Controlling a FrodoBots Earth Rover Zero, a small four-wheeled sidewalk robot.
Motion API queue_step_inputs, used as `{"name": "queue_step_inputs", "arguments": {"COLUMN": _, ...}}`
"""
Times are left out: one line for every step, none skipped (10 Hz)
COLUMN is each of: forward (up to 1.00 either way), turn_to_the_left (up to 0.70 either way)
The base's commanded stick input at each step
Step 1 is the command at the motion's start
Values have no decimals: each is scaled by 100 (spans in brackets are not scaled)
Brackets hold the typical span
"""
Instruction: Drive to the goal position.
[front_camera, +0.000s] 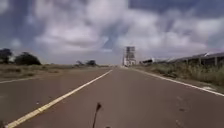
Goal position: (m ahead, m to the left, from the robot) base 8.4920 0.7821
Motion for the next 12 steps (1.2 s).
{"name": "queue_step_inputs", "arguments": {"forward": 100, "turn_to_the_left": 0}}
{"name": "queue_step_inputs", "arguments": {"forward": 100, "turn_to_the_left": 0}}
{"name": "queue_step_inputs", "arguments": {"forward": 100, "turn_to_the_left": 0}}
{"name": "queue_step_inputs", "arguments": {"forward": 100, "turn_to_the_left": 0}}
{"name": "queue_step_inputs", "arguments": {"forward": 100, "turn_to_the_left": 0}}
{"name": "queue_step_inputs", "arguments": {"forward": 100, "turn_to_the_left": 0}}
{"name": "queue_step_inputs", "arguments": {"forward": 100, "turn_to_the_left": 0}}
{"name": "queue_step_inputs", "arguments": {"forward": 100, "turn_to_the_left": 0}}
{"name": "queue_step_inputs", "arguments": {"forward": 100, "turn_to_the_left": 0}}
{"name": "queue_step_inputs", "arguments": {"forward": 100, "turn_to_the_left": 0}}
{"name": "queue_step_inputs", "arguments": {"forward": 100, "turn_to_the_left": 0}}
{"name": "queue_step_inputs", "arguments": {"forward": 100, "turn_to_the_left": 0}}
